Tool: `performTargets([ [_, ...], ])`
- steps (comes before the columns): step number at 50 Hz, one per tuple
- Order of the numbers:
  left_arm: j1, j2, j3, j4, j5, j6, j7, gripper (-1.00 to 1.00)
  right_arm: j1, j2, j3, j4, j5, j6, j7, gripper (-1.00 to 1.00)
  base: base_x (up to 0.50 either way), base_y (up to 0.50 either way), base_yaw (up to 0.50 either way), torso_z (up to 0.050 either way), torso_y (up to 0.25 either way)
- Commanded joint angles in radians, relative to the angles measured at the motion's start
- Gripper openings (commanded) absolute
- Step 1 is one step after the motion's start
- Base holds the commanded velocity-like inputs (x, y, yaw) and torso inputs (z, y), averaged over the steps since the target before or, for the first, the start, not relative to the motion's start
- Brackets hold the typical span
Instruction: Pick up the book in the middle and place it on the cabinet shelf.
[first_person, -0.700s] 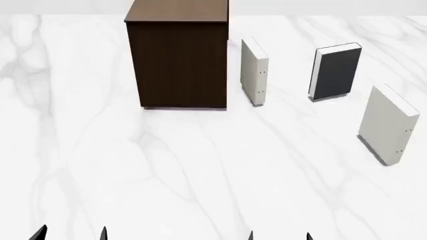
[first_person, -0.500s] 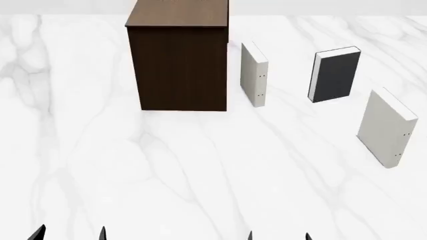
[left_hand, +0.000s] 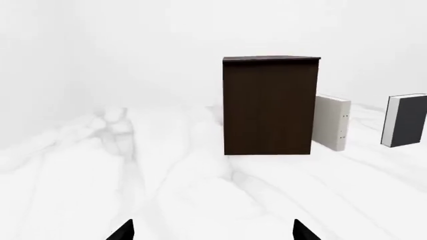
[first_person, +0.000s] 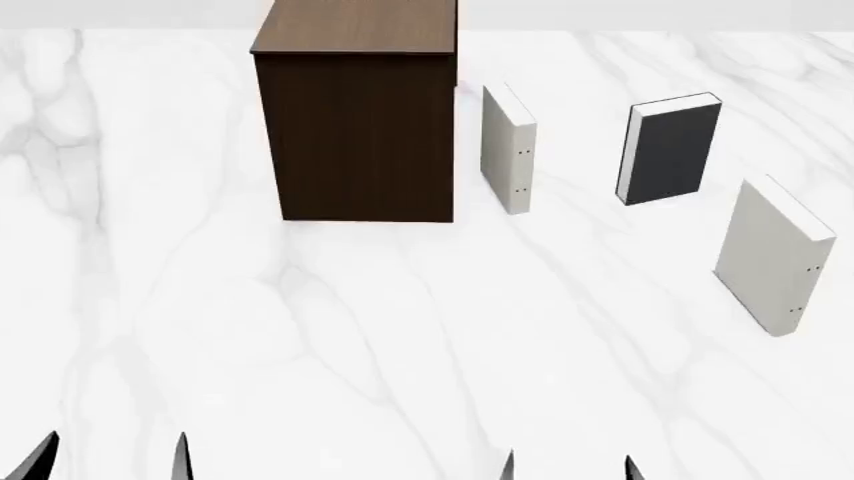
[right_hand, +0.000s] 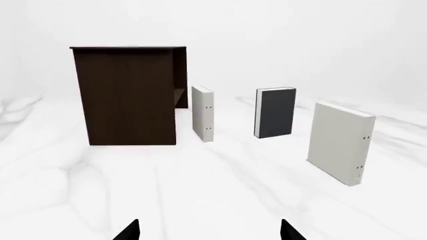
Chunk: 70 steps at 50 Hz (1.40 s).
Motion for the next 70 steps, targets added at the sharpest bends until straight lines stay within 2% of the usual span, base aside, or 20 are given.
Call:
performTargets([
  [1,0.024,-0.028,0.035,0.262,0.023,-0.116,-0.033,1.0,-0.015,0.028,-0.013,-0.223,-0.008,0.1,0.046,1.0,0.0,0.0,0.0,0.0,0.0],
  [17,-0.012,-0.056,0.076,0.716,0.041,-0.381,-0.047,1.0,0.009,0.057,-0.038,-0.599,-0.002,0.311,0.087,1.0,0.0,0.0,0.0,0.0,0.0],
  [29,-0.049,-0.071,0.097,0.866,0.04,-0.488,-0.055,1.0,0.042,0.071,-0.036,-0.77,0.017,0.423,0.11,1.0,0.0,0.0,0.0,0.0,0.0],
  [35,-0.048,-0.075,0.099,0.866,0.035,-0.485,-0.062,1.0,0.042,0.074,-0.038,-0.79,0.02,0.398,0.118,1.0,0.0,0.0,0.0,0.0,0.0],
  [42,-0.056,-0.08,0.099,0.886,0.028,-0.512,-0.069,1.0,0.059,0.1,-0.074,-0.811,-0.007,0.458,0.121,1.0,0.0,0.0,0.0,0.0,0.0],
  [44,-0.057,-0.081,0.102,0.888,0.027,-0.515,-0.071,1.0,0.052,0.096,-0.066,-0.806,0.006,0.413,0.124,1.0,0.0,0.0,0.0,0.0,0.0],
  [59,-0.067,-0.105,0.115,0.892,0.011,-0.524,-0.095,1.0,0.053,0.109,-0.064,-0.809,0.033,0.416,0.134,1.0,0.5,0.0,0.0,0.0,0.0],
  [70,-0.08,-0.167,0.143,0.892,-0.04,-0.524,-0.174,1.0,0.053,0.116,-0.068,-0.803,0.048,0.412,0.138,1.0,0.5,0.0,0.0,0.0,0.0],
])
